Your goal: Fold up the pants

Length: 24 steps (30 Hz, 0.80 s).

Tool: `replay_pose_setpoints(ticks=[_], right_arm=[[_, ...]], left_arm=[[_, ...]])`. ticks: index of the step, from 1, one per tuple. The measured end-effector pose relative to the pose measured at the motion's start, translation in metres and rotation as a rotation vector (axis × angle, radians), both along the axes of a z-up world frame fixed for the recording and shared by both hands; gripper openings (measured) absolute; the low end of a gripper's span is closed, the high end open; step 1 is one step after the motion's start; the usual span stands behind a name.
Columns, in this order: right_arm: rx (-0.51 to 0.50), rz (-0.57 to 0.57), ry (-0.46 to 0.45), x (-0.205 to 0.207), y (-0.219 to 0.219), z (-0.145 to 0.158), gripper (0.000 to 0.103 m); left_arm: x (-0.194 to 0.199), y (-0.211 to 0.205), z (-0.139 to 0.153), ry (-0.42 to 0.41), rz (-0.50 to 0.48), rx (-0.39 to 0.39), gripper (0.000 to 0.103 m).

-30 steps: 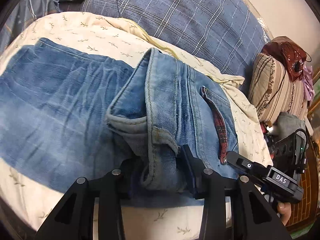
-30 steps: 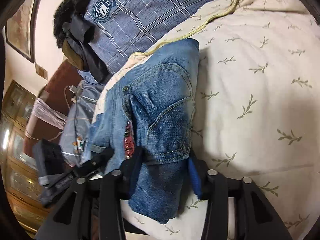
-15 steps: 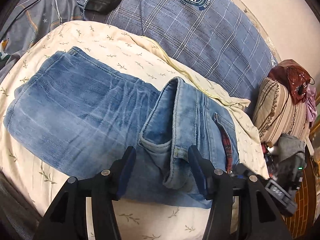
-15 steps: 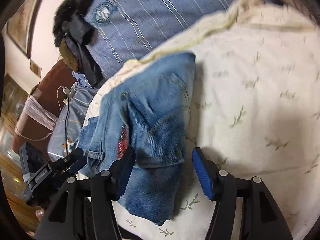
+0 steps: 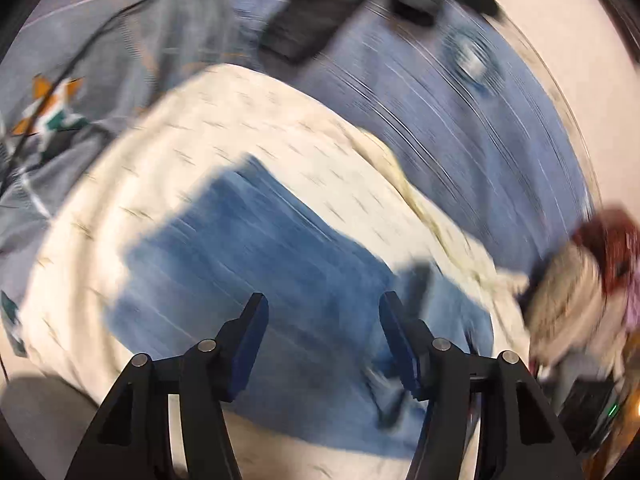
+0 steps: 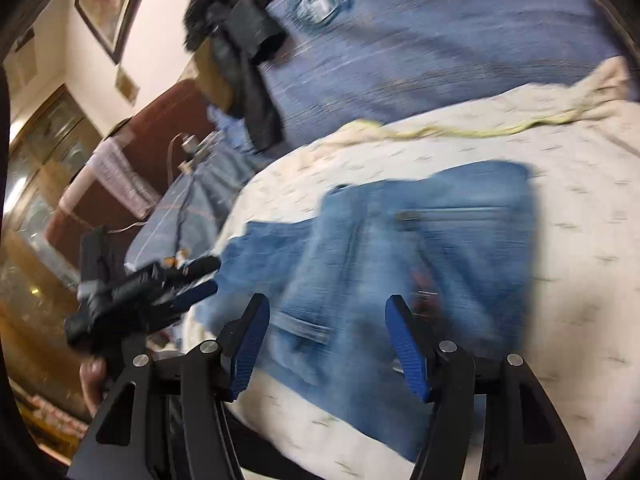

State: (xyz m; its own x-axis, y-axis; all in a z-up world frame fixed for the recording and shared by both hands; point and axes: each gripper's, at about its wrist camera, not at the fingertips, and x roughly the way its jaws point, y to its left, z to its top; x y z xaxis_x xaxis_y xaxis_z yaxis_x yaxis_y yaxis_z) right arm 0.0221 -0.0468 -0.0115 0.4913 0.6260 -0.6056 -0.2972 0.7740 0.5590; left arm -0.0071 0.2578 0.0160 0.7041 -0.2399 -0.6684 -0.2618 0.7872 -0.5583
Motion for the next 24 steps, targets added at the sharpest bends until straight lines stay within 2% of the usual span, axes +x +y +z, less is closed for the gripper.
replay_pose_setpoints(ticks=[3, 6, 8, 9, 11, 14, 15, 17, 18, 19, 21, 23, 24], right_arm=[[0.01, 0.101, 0.043, 0.018, 0.045, -0.012, 0.062], [-0.001, 0.149, 0.057, 0.024, 0.078, -0.021, 0.062], [-0.012, 0.172, 0.063, 0.028, 0.094, -0.024, 0.062], [-0.015, 0.177, 0.063, 0.03, 0.099, -0.024, 0.062], [-0.016, 0.183, 0.068, 0.034, 0.108, -0.025, 0.062], [-0.02, 0.178, 0.069, 0.036, 0.112, -0.023, 0.062], [-0.017, 0.175, 0.069, 0.037, 0.111, -0.023, 0.062], [-0.011, 0.169, 0.072, 0.037, 0.112, -0.023, 0.062], [-0.01, 0.166, 0.073, 0.036, 0.112, -0.023, 0.062], [-0.011, 0.164, 0.074, 0.035, 0.111, -0.023, 0.062], [-0.01, 0.159, 0.076, 0.034, 0.11, -0.023, 0.062], [0.002, 0.149, 0.074, 0.033, 0.107, -0.021, 0.062], [0.012, 0.144, 0.074, 0.032, 0.103, -0.019, 0.062]], left_arm=[[0.016, 0.038, -0.006, 0.094, 0.054, 0.014, 0.059], [0.032, 0.063, -0.012, 0.126, 0.054, 0.024, 0.059], [0.039, 0.069, -0.022, 0.141, 0.025, -0.046, 0.058], [0.044, 0.068, -0.025, 0.147, 0.003, -0.048, 0.058], [0.056, 0.065, -0.03, 0.186, 0.001, 0.009, 0.058], [0.073, 0.065, -0.046, 0.263, 0.002, 0.029, 0.058], [0.075, 0.063, -0.045, 0.259, 0.014, 0.046, 0.058], [0.078, 0.058, -0.04, 0.256, 0.045, 0.12, 0.059], [0.08, 0.056, -0.039, 0.28, 0.083, 0.175, 0.059], [0.081, 0.054, -0.04, 0.287, 0.095, 0.183, 0.057], [0.083, 0.048, -0.037, 0.267, 0.056, 0.178, 0.054], [0.088, 0.035, -0.038, 0.284, 0.023, 0.251, 0.051], [0.089, 0.027, -0.038, 0.285, -0.005, 0.277, 0.037]])
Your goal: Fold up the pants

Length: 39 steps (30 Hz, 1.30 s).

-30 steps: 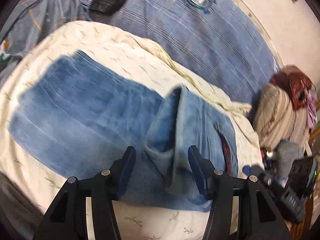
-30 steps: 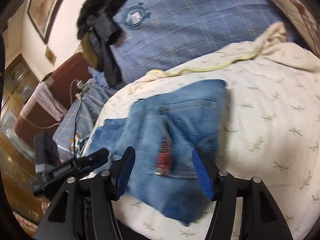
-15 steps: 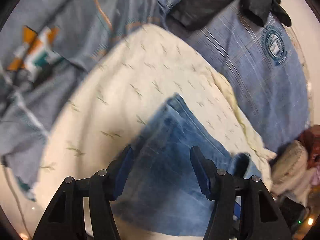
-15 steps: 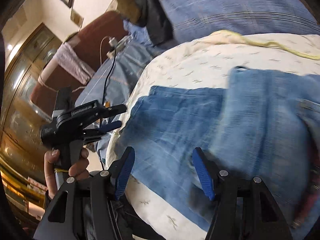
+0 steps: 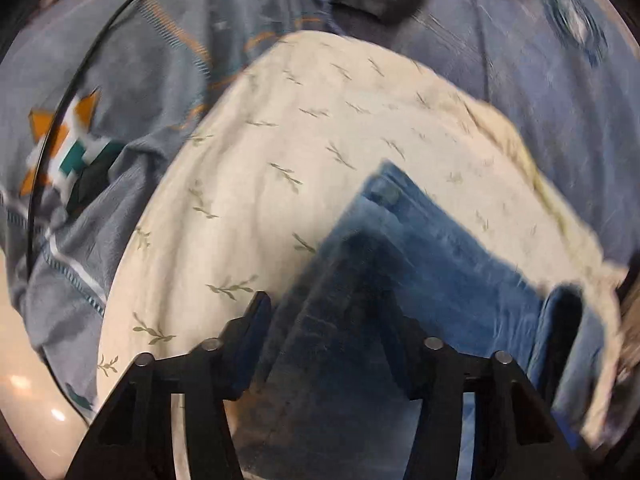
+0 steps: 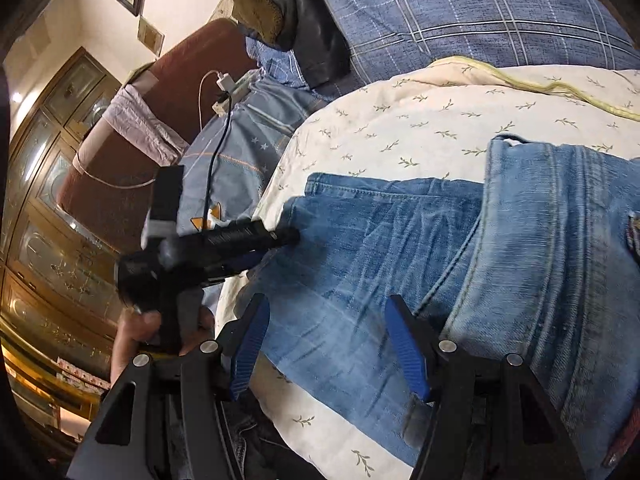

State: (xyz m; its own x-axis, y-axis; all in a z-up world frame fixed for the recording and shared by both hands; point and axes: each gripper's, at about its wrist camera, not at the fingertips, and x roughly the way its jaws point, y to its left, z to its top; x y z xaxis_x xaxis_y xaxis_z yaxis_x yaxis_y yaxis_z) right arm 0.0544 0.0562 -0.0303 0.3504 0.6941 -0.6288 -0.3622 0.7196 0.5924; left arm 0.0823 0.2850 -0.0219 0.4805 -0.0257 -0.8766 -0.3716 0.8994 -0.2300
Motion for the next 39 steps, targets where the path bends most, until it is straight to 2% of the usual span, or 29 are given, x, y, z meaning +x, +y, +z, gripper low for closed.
replay_pose_setpoints(ticks=[1, 2, 3, 4, 6, 8, 11, 13, 15, 19, 21, 22, 24, 26, 28, 31, 32, 36, 39], right_arm=[[0.006, -0.003, 0.0, -0.001, -0.003, 0.001, 0.062], [0.012, -0.01, -0.002, -0.002, -0.007, 0.003, 0.062], [0.02, -0.017, -0.002, -0.002, -0.011, 0.005, 0.062], [0.028, -0.022, 0.0, -0.002, -0.014, 0.007, 0.062], [0.072, -0.034, 0.006, -0.001, -0.027, 0.014, 0.062], [0.121, -0.048, 0.0, 0.0, -0.041, 0.028, 0.062], [0.202, -0.053, -0.032, 0.001, -0.062, 0.055, 0.063], [0.25, -0.061, -0.043, 0.0, -0.076, 0.067, 0.072], [0.304, -0.063, -0.044, 0.0, -0.092, 0.076, 0.074], [0.331, -0.108, -0.054, -0.007, -0.127, 0.079, 0.075], [0.325, -0.127, -0.038, -0.008, -0.136, 0.071, 0.075], [0.323, -0.131, -0.023, -0.008, -0.139, 0.065, 0.075], [0.306, -0.117, 0.004, -0.007, -0.134, 0.054, 0.075], [0.295, -0.097, 0.022, -0.003, -0.119, 0.046, 0.075], [0.287, -0.059, 0.048, 0.005, -0.095, 0.037, 0.075], [0.239, 0.005, 0.078, 0.016, -0.051, 0.023, 0.075], [0.221, 0.031, 0.086, 0.021, -0.034, 0.019, 0.075], [0.173, 0.095, 0.127, 0.039, 0.016, 0.001, 0.075], [0.149, 0.105, 0.148, 0.05, 0.041, -0.009, 0.075]], left_arm=[[0.0, -0.006, 0.002, -0.013, -0.033, -0.003, 0.016], [-0.002, -0.011, 0.006, -0.032, -0.05, -0.007, 0.01], [-0.008, -0.016, 0.018, -0.09, -0.062, 0.017, 0.005], [-0.017, -0.021, 0.031, -0.166, -0.077, 0.025, 0.005], [-0.046, -0.034, 0.069, -0.378, -0.12, 0.039, 0.005], [-0.066, -0.059, 0.097, -0.479, -0.204, 0.058, 0.005], [-0.084, -0.104, 0.122, -0.56, -0.329, 0.103, 0.005], [-0.093, -0.125, 0.13, -0.581, -0.39, 0.138, 0.005], [-0.101, -0.149, 0.132, -0.592, -0.456, 0.158, 0.005], [-0.118, -0.154, 0.13, -0.591, -0.488, 0.189, 0.007], [-0.104, -0.134, 0.126, -0.564, -0.411, 0.201, 0.009], [-0.095, -0.115, 0.123, -0.528, -0.361, 0.175, 0.012], [-0.08, -0.083, 0.111, -0.421, -0.284, 0.124, 0.024], [-0.064, -0.047, 0.087, -0.328, -0.187, 0.128, 0.05], [-0.053, -0.008, 0.056, -0.242, -0.083, 0.072, 0.052], [-0.042, 0.028, 0.018, -0.075, 0.005, -0.104, 0.049], [-0.042, 0.034, 0.014, -0.073, 0.006, -0.128, 0.051], [-0.042, 0.044, -0.002, -0.045, 0.006, -0.119, 0.054], [-0.03, 0.037, -0.01, -0.035, -0.048, -0.14, 0.061]])
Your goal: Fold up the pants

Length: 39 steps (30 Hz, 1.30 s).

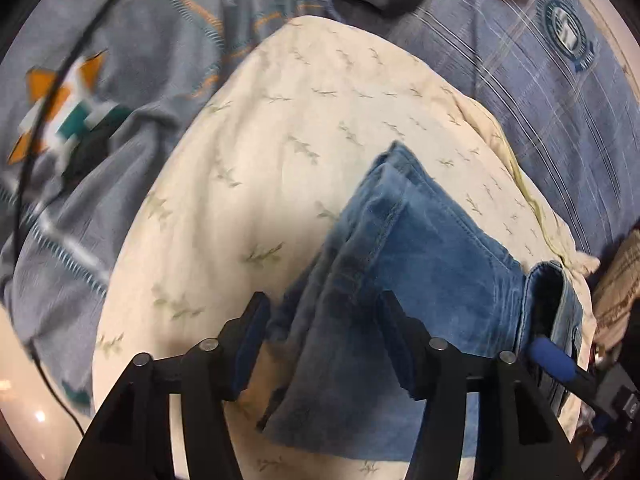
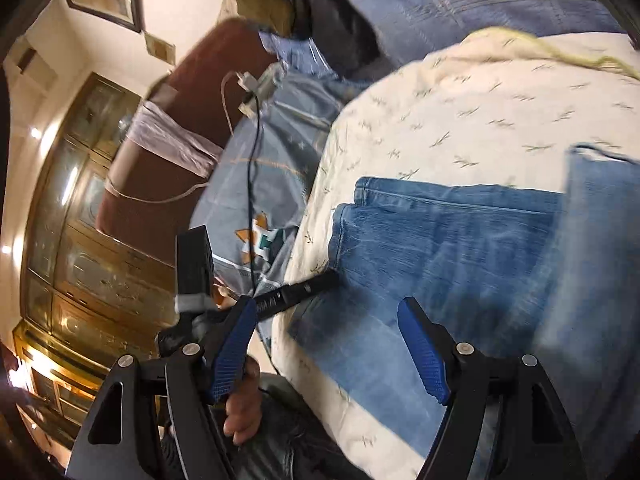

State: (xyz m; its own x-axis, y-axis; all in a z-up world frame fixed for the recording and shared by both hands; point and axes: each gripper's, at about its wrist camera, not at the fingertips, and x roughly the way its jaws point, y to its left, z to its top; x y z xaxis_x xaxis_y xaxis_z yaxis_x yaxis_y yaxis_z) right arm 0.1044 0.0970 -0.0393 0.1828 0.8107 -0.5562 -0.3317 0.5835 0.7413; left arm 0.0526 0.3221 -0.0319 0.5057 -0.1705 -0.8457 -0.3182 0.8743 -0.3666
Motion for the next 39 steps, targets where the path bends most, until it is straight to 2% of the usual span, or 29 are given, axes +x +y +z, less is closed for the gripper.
replay_pose_setpoints(ticks=[1, 3, 4, 5, 6, 10, 15, 18, 20, 22, 24, 26, 27, 29, 30, 32, 36, 39], right_arm=[[0.003, -0.002, 0.008, 0.003, 0.004, -0.002, 0.075], [0.009, -0.014, 0.026, 0.007, 0.006, -0.006, 0.075], [0.014, -0.02, 0.037, 0.01, 0.007, -0.008, 0.075], [0.015, -0.027, 0.047, 0.013, 0.007, -0.009, 0.075], [0.016, -0.029, 0.052, 0.016, 0.008, -0.009, 0.075], [0.024, -0.009, 0.094, 0.035, 0.018, -0.009, 0.075], [-0.039, 0.114, 0.212, 0.071, 0.069, -0.019, 0.075], [-0.075, 0.119, 0.261, 0.089, 0.09, -0.029, 0.075], [-0.141, 0.147, 0.303, 0.096, 0.105, -0.039, 0.071], [-0.228, 0.152, 0.34, 0.098, 0.115, -0.052, 0.065], [-0.31, 0.172, 0.321, 0.095, 0.122, -0.055, 0.057], [-0.399, 0.186, 0.268, 0.089, 0.125, -0.049, 0.041], [-0.412, 0.186, 0.257, 0.088, 0.124, -0.048, 0.032], [-0.407, 0.184, 0.253, 0.087, 0.119, -0.048, 0.021], [-0.391, 0.182, 0.253, 0.085, 0.116, -0.047, 0.018], [-0.328, 0.16, 0.22, 0.083, 0.107, -0.037, 0.016], [-0.19, 0.097, 0.141, 0.075, 0.076, -0.002, 0.013], [-0.07, 0.043, 0.067, 0.053, 0.03, 0.034, 0.012]], left_arm=[[0.007, -0.001, 0.001, -0.013, -0.016, 0.001, 0.064], [0.025, -0.001, -0.005, 0.013, -0.046, 0.015, 0.062], [0.03, -0.004, -0.006, 0.025, -0.066, 0.049, 0.058], [0.032, -0.009, -0.01, 0.021, -0.085, 0.085, 0.031], [0.031, -0.015, -0.012, 0.029, -0.11, 0.137, 0.021], [0.018, -0.027, 0.0, -0.045, -0.137, 0.172, 0.017], [0.013, -0.017, -0.003, -0.047, -0.124, 0.098, 0.017], [0.009, -0.01, -0.002, -0.071, -0.123, 0.046, 0.017], [0.008, -0.009, -0.001, -0.091, -0.134, 0.035, 0.017], [0.008, -0.012, -0.001, -0.101, -0.142, 0.035, 0.015], [0.007, -0.015, 0.001, -0.119, -0.15, 0.049, 0.013], [0.005, -0.019, 0.005, -0.147, -0.169, 0.043, 0.012], [0.005, -0.02, 0.006, -0.159, -0.176, 0.041, 0.011], [0.001, -0.023, 0.01, -0.192, -0.197, 0.031, 0.004], [-0.003, -0.025, 0.014, -0.217, -0.21, 0.021, 0.003], [-0.011, -0.03, 0.023, -0.271, -0.214, 0.051, 0.003], [-0.031, -0.04, 0.043, -0.391, -0.238, 0.038, 0.003], [-0.054, -0.061, 0.065, -0.481, -0.266, 0.046, 0.003]])
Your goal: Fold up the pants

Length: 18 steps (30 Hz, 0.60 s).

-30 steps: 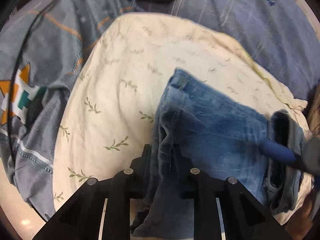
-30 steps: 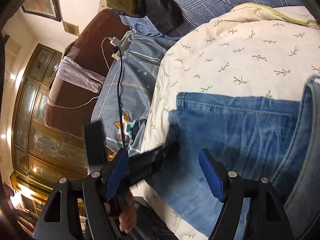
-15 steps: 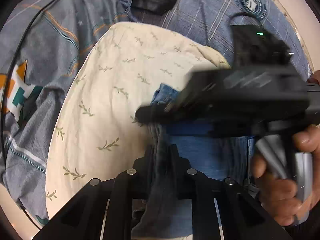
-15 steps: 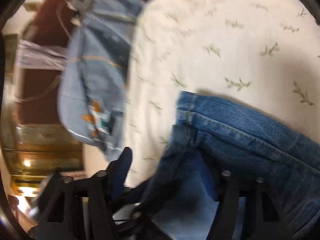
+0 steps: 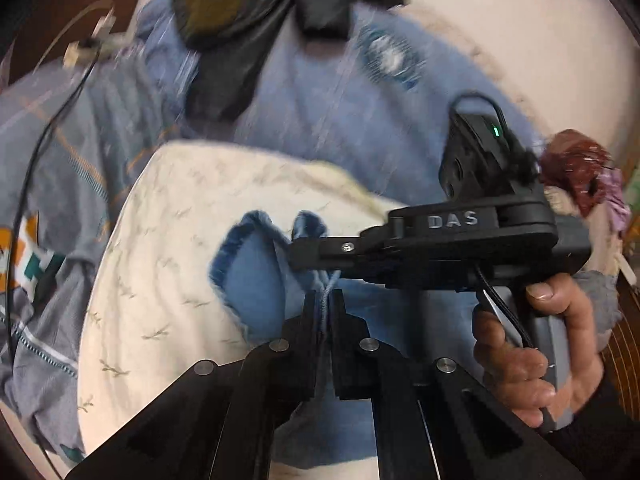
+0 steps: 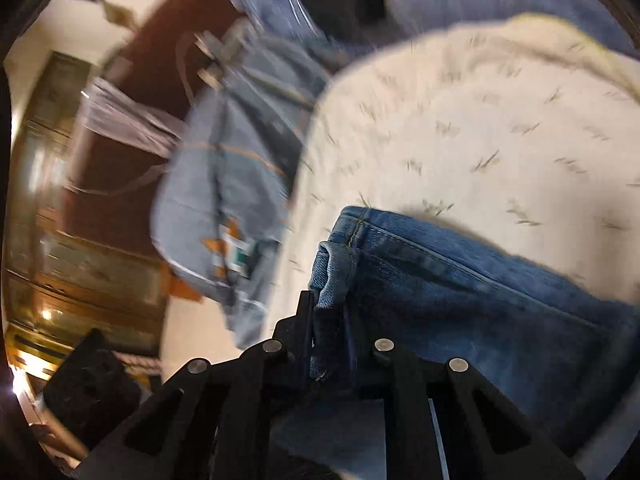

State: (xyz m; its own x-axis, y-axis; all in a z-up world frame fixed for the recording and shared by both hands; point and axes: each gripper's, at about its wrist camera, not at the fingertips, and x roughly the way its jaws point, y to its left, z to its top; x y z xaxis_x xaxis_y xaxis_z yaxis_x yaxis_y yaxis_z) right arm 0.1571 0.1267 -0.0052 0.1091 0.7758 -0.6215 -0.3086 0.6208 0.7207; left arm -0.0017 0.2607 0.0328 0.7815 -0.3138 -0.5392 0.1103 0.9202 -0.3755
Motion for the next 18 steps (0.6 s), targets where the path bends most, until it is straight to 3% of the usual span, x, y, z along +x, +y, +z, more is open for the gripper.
replay_pose_setpoints(ticks=[4, 9, 14, 18], right_arm=[[0.114, -0.084, -0.099, -0.036, -0.062, 0.036, 0.011], [0.226, -0.23, -0.154, -0.077, -0.156, 0.051, 0.01], [0.292, -0.359, -0.156, -0.1, -0.245, 0.04, 0.008], [0.339, -0.421, -0.148, -0.106, -0.28, 0.006, 0.006]], left_arm=[[-0.023, -0.054, 0.025, -0.068, -0.071, 0.017, 0.003], [-0.032, -0.122, 0.044, -0.075, -0.231, 0.026, 0.003], [-0.029, -0.184, 0.048, -0.07, -0.365, 0.076, 0.001], [-0.002, -0.232, 0.013, 0.016, -0.439, 0.15, 0.002]])
